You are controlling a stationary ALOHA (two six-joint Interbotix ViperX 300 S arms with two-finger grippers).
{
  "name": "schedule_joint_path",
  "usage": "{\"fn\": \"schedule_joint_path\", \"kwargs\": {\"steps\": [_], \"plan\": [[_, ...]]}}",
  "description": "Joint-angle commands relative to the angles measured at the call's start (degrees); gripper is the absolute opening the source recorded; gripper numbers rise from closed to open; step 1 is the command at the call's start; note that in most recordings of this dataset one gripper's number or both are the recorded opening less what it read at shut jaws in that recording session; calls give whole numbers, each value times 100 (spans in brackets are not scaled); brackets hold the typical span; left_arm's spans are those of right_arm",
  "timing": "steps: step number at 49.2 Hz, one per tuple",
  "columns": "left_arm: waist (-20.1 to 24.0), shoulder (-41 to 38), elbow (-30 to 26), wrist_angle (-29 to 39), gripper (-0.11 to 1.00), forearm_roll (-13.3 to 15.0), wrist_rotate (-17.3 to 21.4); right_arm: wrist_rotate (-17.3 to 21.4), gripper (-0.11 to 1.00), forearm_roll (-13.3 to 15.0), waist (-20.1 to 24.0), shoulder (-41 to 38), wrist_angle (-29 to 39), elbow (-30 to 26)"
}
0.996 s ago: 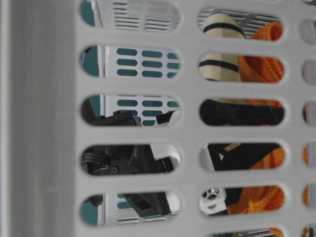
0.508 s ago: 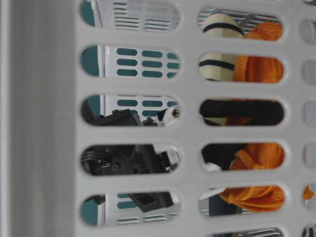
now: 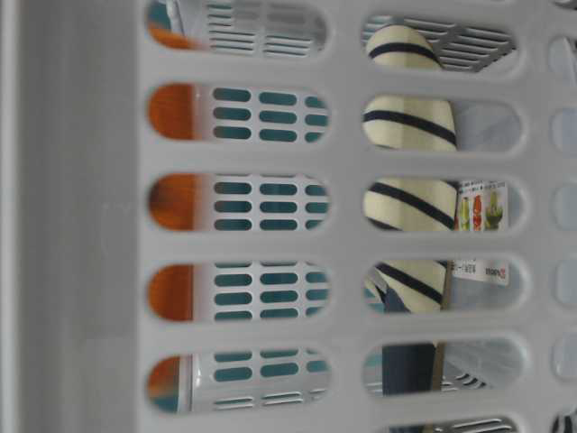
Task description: Pick up the orange cloth from the shopping basket with the left arm.
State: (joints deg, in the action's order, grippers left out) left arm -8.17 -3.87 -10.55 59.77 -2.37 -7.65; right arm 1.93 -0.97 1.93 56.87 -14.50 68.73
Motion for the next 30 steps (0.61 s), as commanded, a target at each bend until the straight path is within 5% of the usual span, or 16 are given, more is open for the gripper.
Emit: {"fn": "schedule_joint_path", "kwargs": {"steps": [1, 13, 30], "plan": [[0, 193, -870, 668, 15, -18, 97, 0, 0, -26, 0, -18, 9, -44], [0, -53, -2065, 1802, 15, -18, 360, 0, 0, -26, -26, 9, 9, -44], [35, -193, -2259, 2109, 15, -18, 352, 0, 0, -26, -35, 18, 9, -44]]}}
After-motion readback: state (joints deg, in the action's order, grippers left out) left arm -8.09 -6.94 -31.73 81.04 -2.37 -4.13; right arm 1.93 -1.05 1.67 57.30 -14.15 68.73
